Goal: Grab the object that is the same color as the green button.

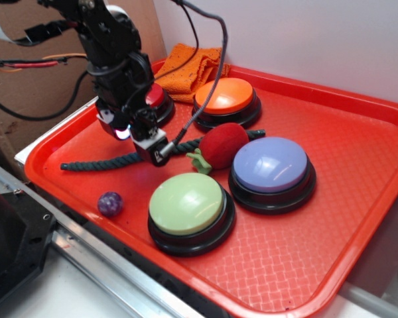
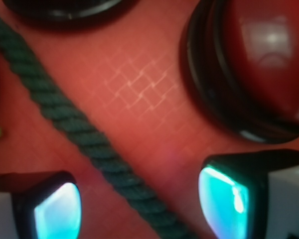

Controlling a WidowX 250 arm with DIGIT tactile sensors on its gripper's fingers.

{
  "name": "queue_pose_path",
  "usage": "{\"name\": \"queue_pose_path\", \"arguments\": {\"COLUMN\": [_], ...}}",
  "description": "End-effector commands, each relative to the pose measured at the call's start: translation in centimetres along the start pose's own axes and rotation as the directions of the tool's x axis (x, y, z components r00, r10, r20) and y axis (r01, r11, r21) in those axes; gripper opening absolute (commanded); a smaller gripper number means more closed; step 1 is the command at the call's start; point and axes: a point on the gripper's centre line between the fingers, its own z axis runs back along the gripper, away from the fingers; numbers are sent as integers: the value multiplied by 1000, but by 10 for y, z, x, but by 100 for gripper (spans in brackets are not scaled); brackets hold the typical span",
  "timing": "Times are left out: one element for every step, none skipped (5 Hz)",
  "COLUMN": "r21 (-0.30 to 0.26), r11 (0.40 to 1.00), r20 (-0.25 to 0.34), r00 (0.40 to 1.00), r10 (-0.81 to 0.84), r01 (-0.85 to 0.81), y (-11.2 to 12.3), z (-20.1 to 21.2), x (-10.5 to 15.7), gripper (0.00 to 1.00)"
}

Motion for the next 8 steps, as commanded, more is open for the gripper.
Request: {"name": "queue_pose_path", "arguments": {"r21": [4, -2, 8, 3, 3, 28, 87, 36], "r11": [1000, 1000, 999, 999, 1000, 999, 996, 999], "r20": [-6, -2, -17, -22, -15, -26, -107, -131], "r00": [1000, 1000, 999, 999, 1000, 999, 994, 990], "r10": [-8, 29, 36, 33, 24, 24, 29, 45], "r01": [8, -29, -36, -33, -24, -23, -20, -41], "y": [-8, -8, -8, -7, -13, -12, -10, -3], "z": [-10, -16, -17, -16, -10, -6, 30, 67], "x": [4, 8, 11, 15, 14, 15, 19, 23], "gripper": [100, 0, 0, 0, 0, 0, 0, 0]}}
